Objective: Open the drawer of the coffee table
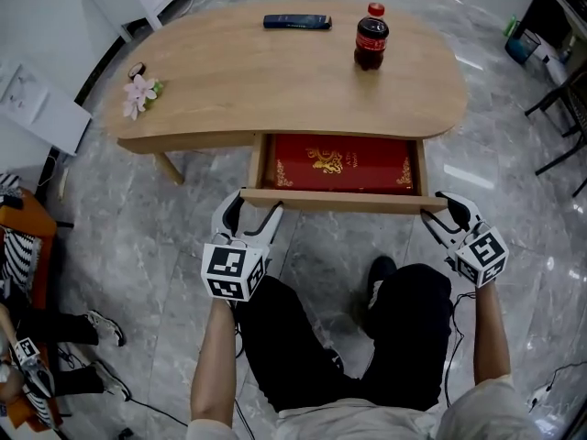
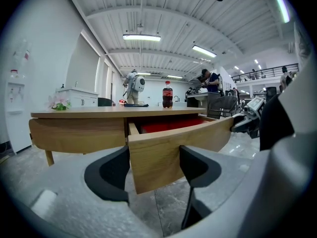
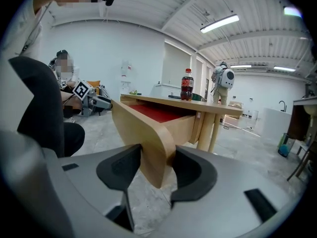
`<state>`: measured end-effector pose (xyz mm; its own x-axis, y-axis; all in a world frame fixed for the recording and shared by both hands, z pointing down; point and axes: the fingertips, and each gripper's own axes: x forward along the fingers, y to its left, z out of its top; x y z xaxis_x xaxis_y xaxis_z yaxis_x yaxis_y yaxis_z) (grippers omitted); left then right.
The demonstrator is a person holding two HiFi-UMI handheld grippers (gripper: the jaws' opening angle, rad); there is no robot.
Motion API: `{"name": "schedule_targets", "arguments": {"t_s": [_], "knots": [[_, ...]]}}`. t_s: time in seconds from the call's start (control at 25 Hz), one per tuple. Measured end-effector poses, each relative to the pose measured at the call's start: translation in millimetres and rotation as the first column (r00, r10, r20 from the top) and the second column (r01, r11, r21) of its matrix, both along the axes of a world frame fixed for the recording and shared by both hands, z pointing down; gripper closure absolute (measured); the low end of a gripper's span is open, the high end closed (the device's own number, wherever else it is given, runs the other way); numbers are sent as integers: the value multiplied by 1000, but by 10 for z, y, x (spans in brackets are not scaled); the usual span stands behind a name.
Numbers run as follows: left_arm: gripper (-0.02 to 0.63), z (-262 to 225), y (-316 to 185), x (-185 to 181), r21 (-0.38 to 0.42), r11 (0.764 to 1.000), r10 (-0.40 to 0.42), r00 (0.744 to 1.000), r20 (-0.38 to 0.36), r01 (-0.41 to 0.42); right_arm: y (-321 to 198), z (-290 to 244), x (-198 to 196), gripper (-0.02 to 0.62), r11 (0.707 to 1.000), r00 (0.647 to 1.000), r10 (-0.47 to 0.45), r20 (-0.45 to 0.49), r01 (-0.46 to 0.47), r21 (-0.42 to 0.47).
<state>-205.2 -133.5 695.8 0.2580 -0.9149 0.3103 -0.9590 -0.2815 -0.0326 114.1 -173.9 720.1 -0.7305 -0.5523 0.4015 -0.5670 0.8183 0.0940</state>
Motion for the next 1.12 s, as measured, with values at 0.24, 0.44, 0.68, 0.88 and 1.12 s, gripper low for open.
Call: {"name": "schedule_targets", "arguments": {"t_s": [0.24,0.44,0.68,0.88,1.12], "knots": [[295,63,158,26,-19,1000,-15,1000,2,15,97,52,28,390,1000,1000,-17,1,17,6],[295,63,262,40,-29,999,-18,1000,-6,18,198,44,47,393,1000,1000,-25,-3,25,7],[295,125,334,26,-51,999,-18,1000,-9,17,314,58,20,396,1000,1000,-20,-6,20,1],[295,187,372,28,-61,998,-11,1000,-4,10,340,143,37,397,1000,1000,-26,12,26,-9],[295,220,373,32,-57,998,-10,1000,-18,9,369,217,43,400,999,999,-50,-5,50,-13]]}}
